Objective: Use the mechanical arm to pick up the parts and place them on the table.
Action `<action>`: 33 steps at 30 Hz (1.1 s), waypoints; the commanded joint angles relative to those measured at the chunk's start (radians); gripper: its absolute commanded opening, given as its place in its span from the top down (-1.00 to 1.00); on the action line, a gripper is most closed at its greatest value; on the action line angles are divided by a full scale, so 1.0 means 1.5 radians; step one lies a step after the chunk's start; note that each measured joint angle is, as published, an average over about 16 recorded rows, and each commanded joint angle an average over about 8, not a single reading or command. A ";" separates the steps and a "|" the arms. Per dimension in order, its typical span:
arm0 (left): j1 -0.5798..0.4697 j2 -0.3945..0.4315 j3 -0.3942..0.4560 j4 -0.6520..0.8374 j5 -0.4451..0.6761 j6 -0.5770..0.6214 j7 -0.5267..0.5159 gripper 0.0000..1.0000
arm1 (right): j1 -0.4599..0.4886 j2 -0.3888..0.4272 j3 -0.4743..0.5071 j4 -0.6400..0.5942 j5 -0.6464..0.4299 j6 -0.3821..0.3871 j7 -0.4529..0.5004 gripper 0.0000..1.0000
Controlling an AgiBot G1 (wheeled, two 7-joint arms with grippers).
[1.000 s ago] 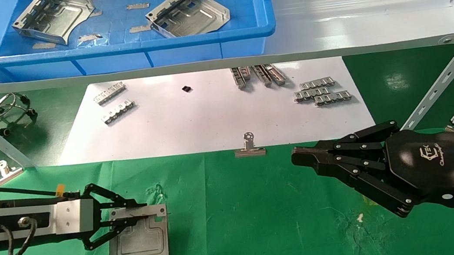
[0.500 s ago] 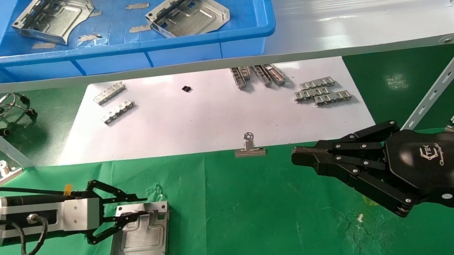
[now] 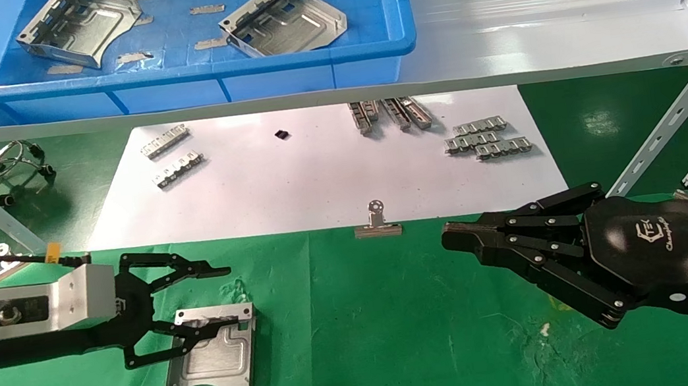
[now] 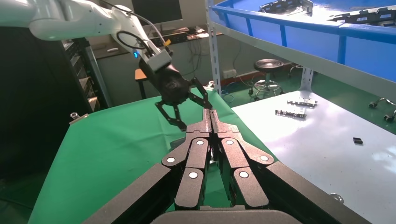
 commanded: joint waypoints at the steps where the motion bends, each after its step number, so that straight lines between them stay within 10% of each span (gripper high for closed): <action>1: 0.009 -0.009 -0.003 -0.022 -0.022 0.011 -0.034 -1.00 | 0.000 0.000 0.000 0.000 0.000 0.000 0.000 -0.96; 33: 0.201 -0.094 -0.220 -0.371 -0.099 -0.030 -0.353 -1.00 | 0.000 0.000 0.000 0.000 0.000 0.000 0.000 -1.00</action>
